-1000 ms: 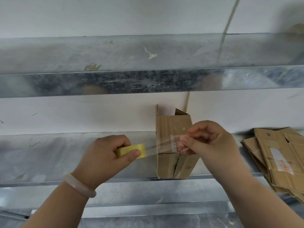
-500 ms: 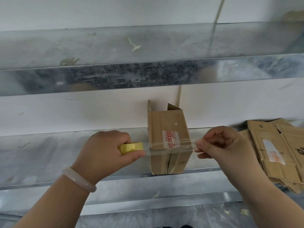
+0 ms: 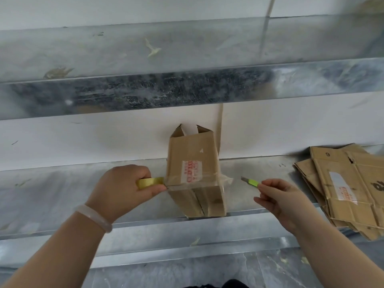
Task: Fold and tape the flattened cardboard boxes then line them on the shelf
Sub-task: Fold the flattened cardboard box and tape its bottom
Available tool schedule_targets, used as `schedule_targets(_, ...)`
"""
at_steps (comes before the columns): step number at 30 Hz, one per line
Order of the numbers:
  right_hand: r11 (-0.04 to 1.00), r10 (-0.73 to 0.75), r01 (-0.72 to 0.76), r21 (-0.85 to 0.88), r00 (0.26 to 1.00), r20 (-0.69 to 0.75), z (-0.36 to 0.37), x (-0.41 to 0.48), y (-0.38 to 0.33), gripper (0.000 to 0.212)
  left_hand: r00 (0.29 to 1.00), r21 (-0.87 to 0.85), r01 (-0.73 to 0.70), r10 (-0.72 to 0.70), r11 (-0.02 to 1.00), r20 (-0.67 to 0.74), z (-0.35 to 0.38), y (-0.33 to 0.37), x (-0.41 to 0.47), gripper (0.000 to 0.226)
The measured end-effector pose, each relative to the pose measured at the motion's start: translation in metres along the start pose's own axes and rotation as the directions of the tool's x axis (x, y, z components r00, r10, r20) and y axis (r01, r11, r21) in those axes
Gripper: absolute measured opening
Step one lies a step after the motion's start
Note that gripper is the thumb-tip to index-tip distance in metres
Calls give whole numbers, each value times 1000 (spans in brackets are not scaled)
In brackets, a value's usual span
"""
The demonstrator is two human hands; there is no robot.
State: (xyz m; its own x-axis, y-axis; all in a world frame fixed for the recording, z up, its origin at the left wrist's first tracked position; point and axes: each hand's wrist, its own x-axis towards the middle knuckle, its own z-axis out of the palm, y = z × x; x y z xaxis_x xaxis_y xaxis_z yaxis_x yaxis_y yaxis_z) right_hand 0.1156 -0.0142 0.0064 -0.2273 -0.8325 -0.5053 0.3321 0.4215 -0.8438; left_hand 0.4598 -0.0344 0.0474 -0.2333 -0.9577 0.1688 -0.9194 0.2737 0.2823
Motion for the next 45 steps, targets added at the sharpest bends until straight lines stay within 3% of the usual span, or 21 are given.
schedule_targets(4, 983, -97, 96, -156, 995, 1, 8, -8, 6, 13, 1000, 24, 4, -4, 1000, -2, -4, -7, 0, 72)
schedule_targets(7, 970, -185, 201, -133, 975, 126, 38, -29, 3, 23, 1000, 15, -9, 8, 1000, 28, -1, 7, 3, 62)
schedule_targets(10, 915, -272, 310, -259, 947, 173, 53, -38, 3, 19, 999, 11, -8, 8, 1000, 46, 2, 18, 3, 57)
schedule_targets(12, 939, -221, 251, -237, 964, 147, 56, -33, 8, 13, 998, -17, 1, 1, 1000, 70, 5, 24, 4, 52)
schedule_targets(14, 996, -89, 92, -10, 982, 166, 56, -27, 13, 11, 996, -45, 9, -5, 999, 86, 8, 30, 5, 45)
schedule_targets(16, 990, -36, 6, 142, 978, 206, 53, -21, 17, 16, 996, -72, 19, -13, 997, 92, 10, 33, 6, 43)
schedule_targets(18, 994, -64, 42, 97, 971, 232, 49, -18, 17, 32, 995, -94, 34, -25, 995, 99, 10, 34, 6, 44)
schedule_targets(20, 981, -140, 166, -97, 962, 234, 45, -14, 13, 43, 994, -102, 41, -31, 994, 102, 9, 33, 7, 44)
schedule_targets(23, 777, -430, 462, -427, 885, 177, 38, -14, 6, 34, 995, -104, 44, -34, 994, 97, 8, 36, 7, 45)
schedule_targets(25, 518, -709, 687, -510, 678, 194, 36, -17, 5, 27, 995, -103, 47, -37, 994, 98, 9, 39, 7, 45)
schedule_targets(26, 368, -781, 769, -523, 561, 275, 36, -18, 6, 31, 994, -104, 51, -40, 993, 99, 9, 40, 8, 45)
schedule_targets(27, 229, -787, 819, -526, 473, 395, 37, -18, 9, 39, 994, -105, 53, -43, 993, 100, 9, 40, 7, 45)
schedule_targets(29, 30, -675, 874, -486, 376, 635, 39, -15, 20, 51, 994, -105, 49, -38, 993, 99, 10, 39, 7, 46)
schedule_targets(31, -20, -575, 893, -450, 358, 735, 37, -11, 30, 57, 994, -113, 46, -35, 992, 103, 11, 40, 7, 46)
schedule_targets(35, 171, -507, 881, -441, 462, 728, 32, -9, 28, 60, 993, -140, 70, -56, 988, 104, 12, 41, 6, 43)
schedule_targets(36, 173, -507, 875, -453, 473, 721, 32, -9, 24, 58, 993, -145, 71, -57, 987, 101, 12, 40, 6, 43)
schedule_targets(38, 67, -565, 867, -494, 441, 697, 36, -9, 13, 52, 995, -146, 66, -54, 987, 89, 11, 41, 6, 44)
schedule_targets(42, -244, -646, 839, -486, 233, 727, 58, -10, 4, 41, 996, -111, 56, -48, 992, 76, 10, 43, 7, 46)
schedule_targets(45, -324, -601, 819, -473, 208, 771, 67, -4, 14, 39, 998, -116, 46, -40, 992, 53, 11, 44, 6, 45)
